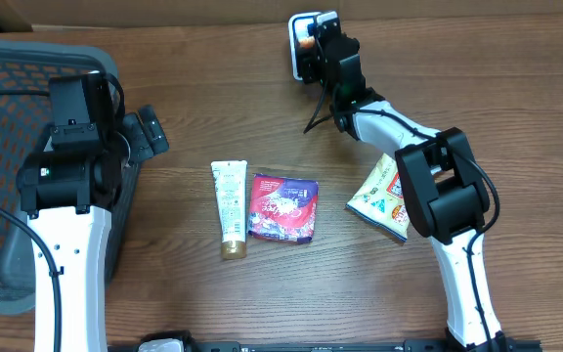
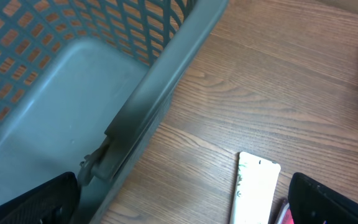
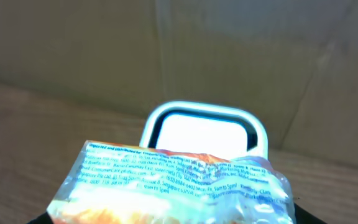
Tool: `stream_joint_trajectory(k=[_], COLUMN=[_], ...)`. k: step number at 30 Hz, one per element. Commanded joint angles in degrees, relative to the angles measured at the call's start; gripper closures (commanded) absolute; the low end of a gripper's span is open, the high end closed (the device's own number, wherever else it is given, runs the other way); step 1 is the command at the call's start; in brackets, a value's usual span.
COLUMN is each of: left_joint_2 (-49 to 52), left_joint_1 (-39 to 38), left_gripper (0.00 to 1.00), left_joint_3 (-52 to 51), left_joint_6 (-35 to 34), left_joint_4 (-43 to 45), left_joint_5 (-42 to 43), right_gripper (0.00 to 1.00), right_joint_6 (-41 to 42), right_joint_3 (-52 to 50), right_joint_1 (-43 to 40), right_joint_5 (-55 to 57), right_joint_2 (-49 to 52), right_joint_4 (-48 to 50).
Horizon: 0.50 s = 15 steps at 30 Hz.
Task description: Scan the item barcode
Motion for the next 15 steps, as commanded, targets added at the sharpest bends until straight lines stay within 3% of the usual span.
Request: stream_joint_trajectory(k=[1,7,8,15], left_joint_2=[-0.48,-0.48,-0.48,-0.48], left_joint_1=[-0.04,-0.04,-0.04,-0.04], left_gripper=[0.00,0.00,0.00,0.00], left_joint_3=[0.81,0.81,0.81,0.81], left_joint_6=[-0.57,-0.57,-0.57,-0.57], left_joint_4=[-0.20,-0.20,-0.20,-0.20], left_joint_5=[0.79,0.79,0.81,0.79], right_gripper=[0.34,0.31,0.34,0.30], right_joint_6=[-2.03,-7.80,-7.74,1.79], right_joint_3=[0.79,0.79,0.79,0.79], right_joint_1=[-0.20,-0.57,-0.98,-10.32], right_joint_5=[2.21,12.74,18.18,28.85], right_joint_2=[-11.02,-23.82,-27.58,-34.29], right_joint_4=[-3.87,-22.12,-29.86,-65.11])
